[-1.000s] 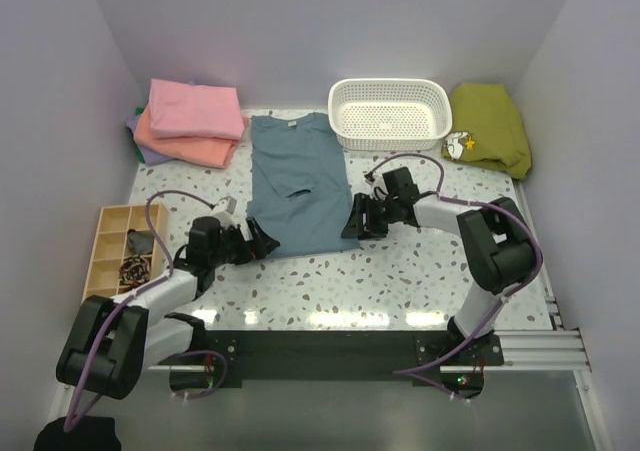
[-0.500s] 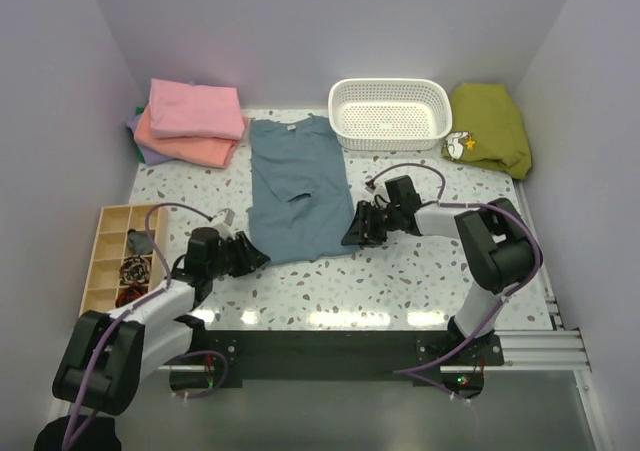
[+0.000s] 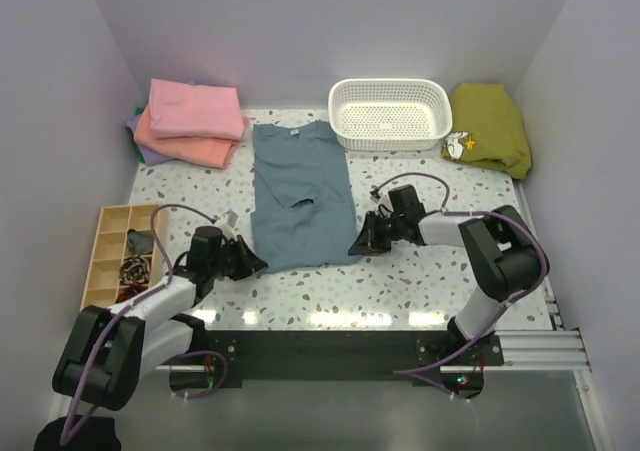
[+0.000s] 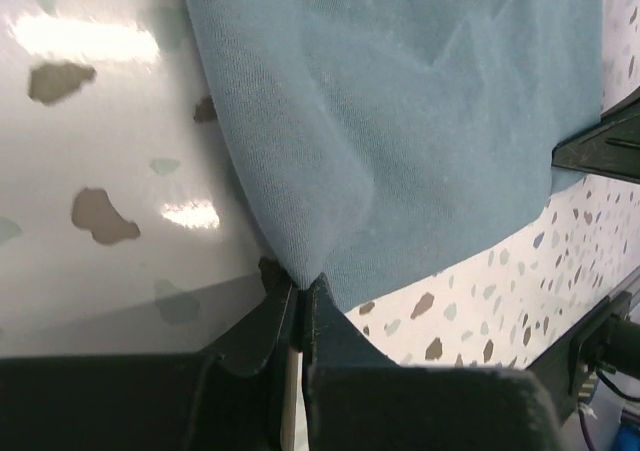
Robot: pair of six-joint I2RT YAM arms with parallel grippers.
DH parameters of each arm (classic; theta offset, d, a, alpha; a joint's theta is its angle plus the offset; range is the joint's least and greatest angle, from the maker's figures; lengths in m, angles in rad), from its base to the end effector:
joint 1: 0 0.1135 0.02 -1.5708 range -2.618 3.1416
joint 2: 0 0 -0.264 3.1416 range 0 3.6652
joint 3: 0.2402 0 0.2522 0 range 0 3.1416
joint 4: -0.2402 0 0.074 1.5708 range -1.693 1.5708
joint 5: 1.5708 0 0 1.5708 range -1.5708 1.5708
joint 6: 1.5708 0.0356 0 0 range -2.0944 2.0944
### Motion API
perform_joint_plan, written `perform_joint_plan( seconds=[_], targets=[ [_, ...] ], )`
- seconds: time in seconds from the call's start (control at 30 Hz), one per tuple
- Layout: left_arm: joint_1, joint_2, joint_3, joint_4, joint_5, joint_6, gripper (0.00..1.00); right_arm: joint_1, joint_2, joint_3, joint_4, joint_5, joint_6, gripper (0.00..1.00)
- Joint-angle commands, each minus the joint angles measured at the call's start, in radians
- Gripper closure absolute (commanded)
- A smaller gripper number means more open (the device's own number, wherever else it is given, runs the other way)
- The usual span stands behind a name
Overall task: Fold and stack the t-shirts
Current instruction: Grab one side of the 2/3 rectangular tshirt with both arms, then fold the long partially folded tshirt into a neat square
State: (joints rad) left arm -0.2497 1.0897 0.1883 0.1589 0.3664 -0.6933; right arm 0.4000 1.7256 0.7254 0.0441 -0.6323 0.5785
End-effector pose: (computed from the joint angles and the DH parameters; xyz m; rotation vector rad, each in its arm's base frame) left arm 0.1673 -0.0558 0.1202 -0.3397 2.4016 -0.8817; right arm 0.2707 0.1373 0.1167 -0.0379 2.6695 1.1629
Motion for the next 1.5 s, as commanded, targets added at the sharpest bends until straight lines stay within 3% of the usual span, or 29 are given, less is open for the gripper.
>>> perform_joint_plan(
  seconds=[0.0,0.23,0.47,0.77,0.97,1.07,1.3,1.47],
  targets=[
    [-0.061,-0.066,-0.009,-0.200,-0.012,-0.037,1.00,0.013,-0.107,-0.081,-0.170,0.088,-0.045,1.00],
    [-0.218,-0.250,0.033,-0.430,-0.081,-0.176,1.00,0.072,-0.286,-0.152,-0.251,0.091,-0.039,1.00],
    [-0.226,-0.487,0.115,-0.723,-0.109,-0.221,1.00,0.216,-0.477,-0.204,-0.342,0.149,0.029,1.00],
    [-0.227,-0.656,0.237,-0.923,-0.159,-0.267,1.00,0.238,-0.727,-0.225,-0.484,0.204,0.077,1.00],
    [-0.227,-0.578,0.436,-0.980,-0.218,-0.221,1.00,0.240,-0.770,-0.136,-0.543,0.221,0.064,1.00],
    [-0.227,-0.535,0.461,-0.960,-0.236,-0.196,1.00,0.238,-0.753,-0.086,-0.566,0.265,0.037,1.00],
    [-0.227,-0.367,0.459,-0.733,-0.253,-0.157,1.00,0.231,-0.601,0.122,-0.590,0.427,-0.058,1.00],
    [-0.227,-0.159,0.552,-0.625,-0.299,-0.100,1.00,0.155,-0.436,0.241,-0.579,0.418,-0.124,1.00]
  ],
)
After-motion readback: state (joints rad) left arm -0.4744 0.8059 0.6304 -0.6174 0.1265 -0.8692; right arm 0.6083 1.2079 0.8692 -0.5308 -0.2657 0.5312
